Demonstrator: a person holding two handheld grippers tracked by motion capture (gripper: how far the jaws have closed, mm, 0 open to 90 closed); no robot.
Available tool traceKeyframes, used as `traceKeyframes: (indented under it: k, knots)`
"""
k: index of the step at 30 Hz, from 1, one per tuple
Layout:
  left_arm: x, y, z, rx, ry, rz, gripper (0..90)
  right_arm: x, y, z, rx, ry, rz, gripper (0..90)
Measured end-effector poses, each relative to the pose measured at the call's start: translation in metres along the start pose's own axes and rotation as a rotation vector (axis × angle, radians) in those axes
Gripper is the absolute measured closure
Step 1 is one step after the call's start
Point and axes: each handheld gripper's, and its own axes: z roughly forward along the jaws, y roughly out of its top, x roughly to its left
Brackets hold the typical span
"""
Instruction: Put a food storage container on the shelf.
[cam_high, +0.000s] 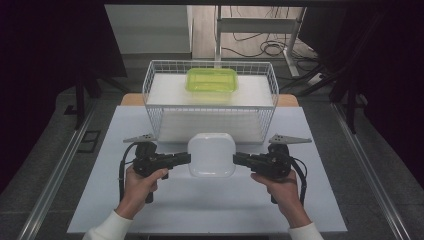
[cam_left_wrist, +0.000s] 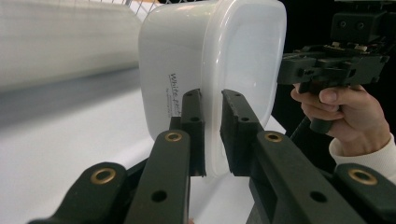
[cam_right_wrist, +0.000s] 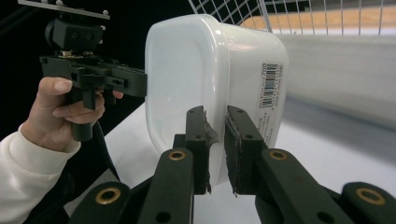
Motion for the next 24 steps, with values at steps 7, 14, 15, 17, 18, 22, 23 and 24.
traceKeyframes:
  k: [7, 14, 15, 17, 18, 22, 23, 24]
  knots:
    - [-0.007, 0.017, -0.005, -0.025, 0.006, 0.026, 80.2, 0.005, 0.018, -0.004, -0.021, -0.005, -0.024, 79.5]
    - [-0.013, 0.032, -0.012, -0.046, 0.016, 0.054, 80.1, 0.01, 0.035, -0.006, -0.042, -0.001, -0.048, 79.5]
    - [-0.013, 0.034, -0.013, -0.049, 0.016, 0.057, 80.1, 0.01, 0.037, -0.006, -0.043, -0.001, -0.052, 79.5]
    - [-0.014, 0.037, -0.015, -0.054, 0.016, 0.058, 80.1, 0.012, 0.041, -0.006, -0.047, 0.0, -0.057, 79.5]
    - [-0.014, 0.038, -0.015, -0.056, 0.016, 0.06, 80.1, 0.012, 0.043, -0.006, -0.048, -0.001, -0.061, 79.5]
    - [-0.015, 0.044, -0.017, -0.062, 0.019, 0.065, 80.1, 0.013, 0.05, -0.006, -0.051, -0.002, -0.069, 79.5]
    - [-0.015, 0.046, -0.018, -0.064, 0.016, 0.062, 80.1, 0.013, 0.052, -0.005, -0.05, -0.003, -0.071, 79.5]
    - [-0.015, 0.047, -0.018, -0.067, 0.015, 0.062, 80.0, 0.014, 0.053, -0.005, -0.052, -0.002, -0.072, 79.5]
